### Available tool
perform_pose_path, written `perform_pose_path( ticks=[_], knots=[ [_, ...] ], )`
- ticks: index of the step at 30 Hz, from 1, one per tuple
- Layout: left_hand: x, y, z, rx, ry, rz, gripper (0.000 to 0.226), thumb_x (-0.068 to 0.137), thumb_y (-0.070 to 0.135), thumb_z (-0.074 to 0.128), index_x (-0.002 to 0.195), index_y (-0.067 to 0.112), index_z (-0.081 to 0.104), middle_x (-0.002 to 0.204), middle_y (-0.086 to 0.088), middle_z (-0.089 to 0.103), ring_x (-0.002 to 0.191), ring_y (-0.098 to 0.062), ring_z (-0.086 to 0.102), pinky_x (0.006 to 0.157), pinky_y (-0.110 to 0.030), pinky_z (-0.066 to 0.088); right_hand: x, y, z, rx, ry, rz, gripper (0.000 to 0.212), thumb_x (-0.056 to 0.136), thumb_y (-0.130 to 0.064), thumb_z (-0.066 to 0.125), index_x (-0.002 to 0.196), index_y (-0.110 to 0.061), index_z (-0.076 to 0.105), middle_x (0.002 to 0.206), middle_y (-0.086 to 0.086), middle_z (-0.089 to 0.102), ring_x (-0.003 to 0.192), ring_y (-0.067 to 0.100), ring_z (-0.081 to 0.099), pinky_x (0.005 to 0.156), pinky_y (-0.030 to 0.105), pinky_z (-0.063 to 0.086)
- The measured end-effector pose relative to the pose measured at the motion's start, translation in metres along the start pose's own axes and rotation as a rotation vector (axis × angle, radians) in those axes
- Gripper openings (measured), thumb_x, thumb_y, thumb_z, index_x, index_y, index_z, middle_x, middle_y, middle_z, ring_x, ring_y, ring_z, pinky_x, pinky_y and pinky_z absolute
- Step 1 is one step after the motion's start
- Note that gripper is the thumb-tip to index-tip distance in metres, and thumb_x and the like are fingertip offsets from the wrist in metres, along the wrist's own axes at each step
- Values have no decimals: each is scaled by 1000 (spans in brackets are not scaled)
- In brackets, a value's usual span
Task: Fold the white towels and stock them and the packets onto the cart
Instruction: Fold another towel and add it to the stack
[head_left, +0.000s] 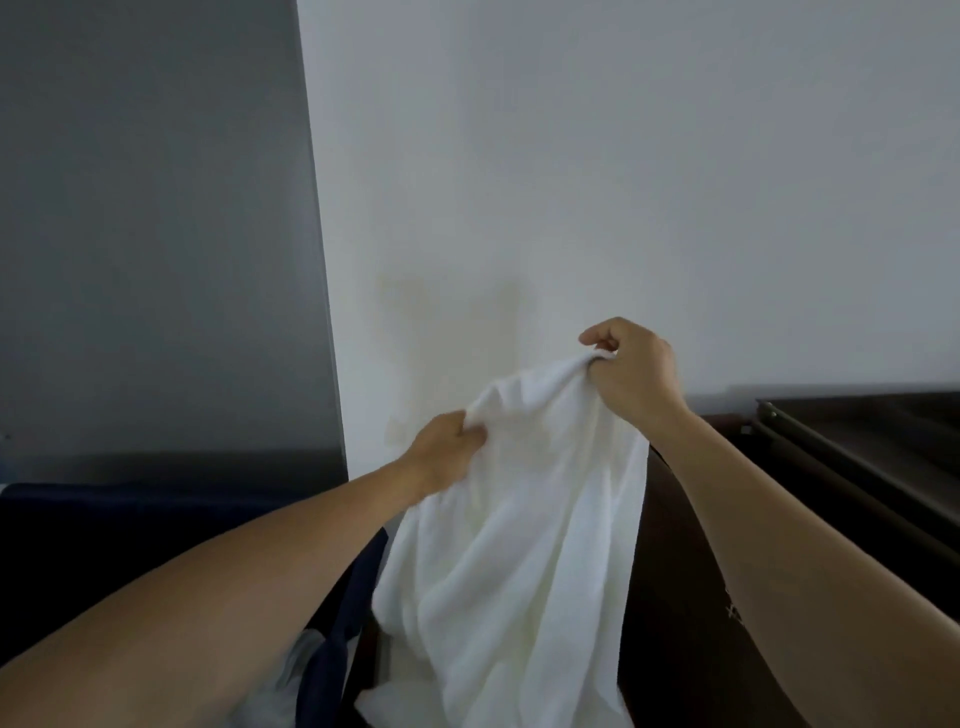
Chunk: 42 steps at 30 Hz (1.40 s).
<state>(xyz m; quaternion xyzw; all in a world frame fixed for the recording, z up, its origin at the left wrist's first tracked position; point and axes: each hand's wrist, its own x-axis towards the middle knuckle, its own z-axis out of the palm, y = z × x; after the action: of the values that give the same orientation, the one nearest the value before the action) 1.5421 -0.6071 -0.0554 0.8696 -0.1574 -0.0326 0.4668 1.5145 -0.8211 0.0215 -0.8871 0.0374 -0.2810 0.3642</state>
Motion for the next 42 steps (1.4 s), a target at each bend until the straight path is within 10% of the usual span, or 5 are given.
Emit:
perform_pose_path(
  ticks=[5,15,25,29,42],
  knots=[
    [18,75,-10,74,133,305,16,95,19,57,82,10,55,74,2,53,66,-13,45,61,-29,36,-18,-6,16,109,-624,-131,60,74,-6,81,122,-34,59,108,-10,67,101,5,64,84,21,52],
    [8,-8,-14,77,-179,47,29,92,31,65,97,2,64,83,-3,62,69,-13,55,66,-24,45,23,-18,-39,527,327,52,34,84,-1,55,75,-32,65,73,-11,65,69,10,62,59,21,46],
    [20,72,-17,-27,-23,233,34,94,31,65,67,15,53,64,5,50,53,-7,45,51,-20,36,-12,-12,5,38,-567,-91,100,66,-19,92,150,-28,38,128,-7,54,116,10,51,95,24,41],
    [15,68,-14,-55,-119,276,17,89,25,72,78,14,64,71,6,58,60,-3,51,57,-16,41,-10,-4,21,-31,-431,-122,15,80,-22,80,86,-23,67,78,-7,63,76,13,58,65,25,46],
    [8,0,-13,-316,32,10,32,101,32,53,79,12,65,78,-4,65,69,-17,61,63,-28,51,21,-13,-18,37,-90,86,41,78,-36,80,102,-4,67,97,14,72,90,33,69,77,45,56]
  ],
)
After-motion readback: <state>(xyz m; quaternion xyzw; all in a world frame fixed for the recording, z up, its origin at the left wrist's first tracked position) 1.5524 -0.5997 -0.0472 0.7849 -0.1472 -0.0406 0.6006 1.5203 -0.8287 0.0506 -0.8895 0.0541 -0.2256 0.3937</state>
